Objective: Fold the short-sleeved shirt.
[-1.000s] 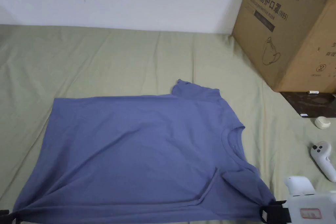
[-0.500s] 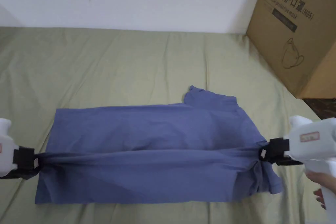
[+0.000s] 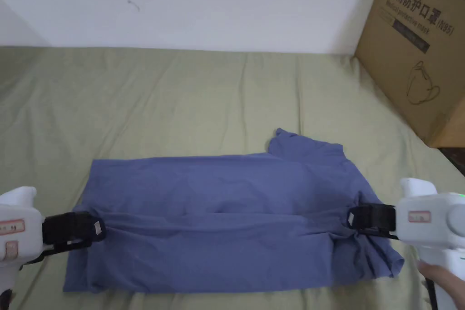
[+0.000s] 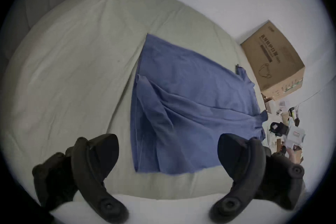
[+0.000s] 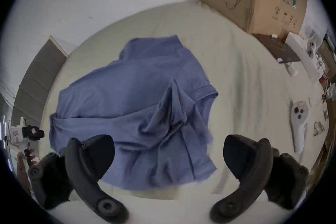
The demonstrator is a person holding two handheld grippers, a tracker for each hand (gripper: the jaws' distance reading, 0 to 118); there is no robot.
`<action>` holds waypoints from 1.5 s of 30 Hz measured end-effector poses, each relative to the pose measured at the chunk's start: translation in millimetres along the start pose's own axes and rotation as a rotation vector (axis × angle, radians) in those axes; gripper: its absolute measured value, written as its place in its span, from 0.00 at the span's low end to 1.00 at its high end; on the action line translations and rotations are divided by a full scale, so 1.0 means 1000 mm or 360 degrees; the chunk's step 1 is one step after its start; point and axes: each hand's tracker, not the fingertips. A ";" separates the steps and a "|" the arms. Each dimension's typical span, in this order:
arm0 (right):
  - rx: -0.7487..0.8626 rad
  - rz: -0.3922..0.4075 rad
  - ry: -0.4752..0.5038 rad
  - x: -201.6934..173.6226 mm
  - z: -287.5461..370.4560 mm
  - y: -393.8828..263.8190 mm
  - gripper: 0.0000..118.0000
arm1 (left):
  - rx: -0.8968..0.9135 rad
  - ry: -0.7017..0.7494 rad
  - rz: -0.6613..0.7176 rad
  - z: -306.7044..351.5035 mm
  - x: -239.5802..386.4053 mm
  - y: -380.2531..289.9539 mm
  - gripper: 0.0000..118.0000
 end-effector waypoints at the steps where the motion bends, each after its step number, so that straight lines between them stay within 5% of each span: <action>1: 0.0047 0.0014 -0.0005 -0.002 0.015 -0.006 0.99 | 0.0039 0.0030 -0.0019 0.013 0.004 -0.008 0.95; 5: 0.0124 -0.0011 0.0075 -0.005 0.057 -0.034 0.99 | 0.0142 0.0084 -0.0115 0.060 0.021 -0.037 0.94; 7: 0.0179 -0.0020 0.0116 -0.008 0.079 -0.048 0.94 | 0.0180 0.0082 -0.0174 0.077 0.025 -0.048 0.79; 9: 0.0257 -0.0026 0.0131 -0.014 0.100 -0.060 0.52 | 0.0179 0.0089 -0.0211 0.089 0.032 -0.057 0.21; 10: 0.0262 -0.0015 0.0114 -0.016 0.105 -0.063 0.15 | 0.0171 0.0096 -0.0221 0.091 0.035 -0.060 0.02; 11: 0.0257 -0.0018 0.0110 -0.017 0.106 -0.065 0.00 | 0.0170 0.0095 -0.0229 0.091 0.032 -0.061 0.02; 18: 0.0227 -0.0041 0.0165 -0.016 0.103 -0.067 0.00 | 0.0143 0.0196 -0.0242 0.052 0.020 -0.040 0.04; 19: 0.0216 -0.0053 0.0179 -0.015 0.102 -0.066 0.00 | 0.0149 0.0225 -0.0221 0.040 0.016 -0.036 0.15; 21: 0.0197 -0.0082 0.0198 -0.009 0.094 -0.066 0.00 | 0.0144 0.0350 -0.0210 0.016 0.006 -0.027 0.84; 22: 0.0186 -0.0095 0.0205 -0.007 0.092 -0.066 0.00 | 0.0101 0.0385 -0.0190 0.004 0.000 -0.024 1.00; 29: 0.0093 -0.0097 0.0190 -0.004 0.072 -0.071 0.00 | -0.0192 0.0432 -0.0181 -0.057 -0.012 -0.032 0.96; 33: 0.0065 -0.0111 0.0173 -0.003 0.061 -0.071 0.00 | -0.0089 0.0342 -0.0292 -0.048 0.014 -0.040 0.60; 35: 0.0063 -0.0105 0.0162 -0.002 0.056 -0.068 0.00 | -0.0053 0.0174 -0.0298 -0.040 0.029 -0.042 0.04; 40: 0.0095 -0.0051 0.0114 0.005 0.043 -0.053 0.01 | 0.0035 0.0315 -0.0407 -0.022 0.041 -0.035 0.03; 41: 0.0090 -0.0047 0.0097 0.009 0.038 -0.049 0.25 | 0.0057 0.0312 -0.0384 -0.017 0.036 -0.034 0.03; 43: 0.0006 -0.0068 0.0022 0.018 0.021 -0.040 0.91 | 0.0063 0.0333 -0.0357 -0.013 0.027 -0.029 0.03; 45: -0.0003 -0.0104 -0.0001 0.036 -0.001 -0.034 0.99 | 0.0057 0.0336 -0.0335 -0.010 0.020 -0.027 0.03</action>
